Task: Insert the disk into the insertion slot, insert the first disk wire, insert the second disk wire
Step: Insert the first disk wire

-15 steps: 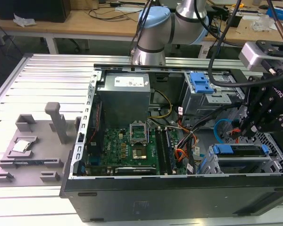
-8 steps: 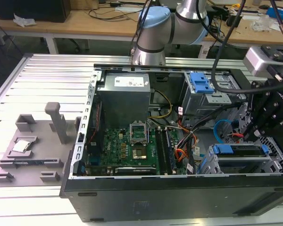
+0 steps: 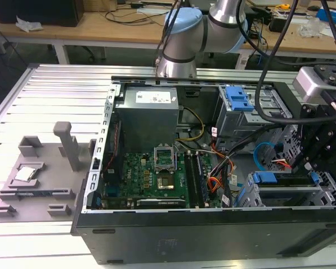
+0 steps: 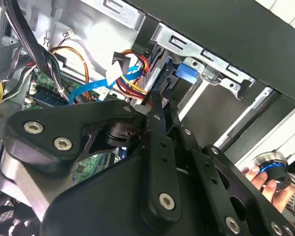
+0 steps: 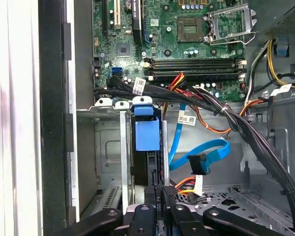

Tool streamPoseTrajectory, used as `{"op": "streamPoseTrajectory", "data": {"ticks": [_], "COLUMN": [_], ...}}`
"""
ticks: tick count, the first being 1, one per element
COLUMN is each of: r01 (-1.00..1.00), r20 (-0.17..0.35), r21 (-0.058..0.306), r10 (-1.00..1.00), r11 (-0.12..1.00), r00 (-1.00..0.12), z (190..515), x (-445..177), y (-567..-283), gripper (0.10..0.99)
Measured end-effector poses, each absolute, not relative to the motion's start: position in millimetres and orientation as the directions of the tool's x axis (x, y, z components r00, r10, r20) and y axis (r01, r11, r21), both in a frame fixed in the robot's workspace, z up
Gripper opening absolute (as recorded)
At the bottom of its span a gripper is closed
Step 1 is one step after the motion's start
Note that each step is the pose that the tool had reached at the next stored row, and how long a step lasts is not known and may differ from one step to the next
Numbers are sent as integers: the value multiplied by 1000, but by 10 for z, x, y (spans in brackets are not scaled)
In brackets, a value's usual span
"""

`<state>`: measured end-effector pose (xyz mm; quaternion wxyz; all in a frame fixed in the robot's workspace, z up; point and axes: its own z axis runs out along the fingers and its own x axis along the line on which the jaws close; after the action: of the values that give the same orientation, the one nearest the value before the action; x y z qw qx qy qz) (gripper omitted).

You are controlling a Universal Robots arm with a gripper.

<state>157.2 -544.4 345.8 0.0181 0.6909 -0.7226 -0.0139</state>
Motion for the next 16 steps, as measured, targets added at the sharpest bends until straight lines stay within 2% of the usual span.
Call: {"op": "streamPoseTrajectory", "data": {"ticks": [16], "r01": [-998], "r20": [-2], "r21": [46], "r10": [-999], "r11": [43], "r00": [-44], "z": [3386], "x": [1607], "y": [-5438], "gripper": [176]}}
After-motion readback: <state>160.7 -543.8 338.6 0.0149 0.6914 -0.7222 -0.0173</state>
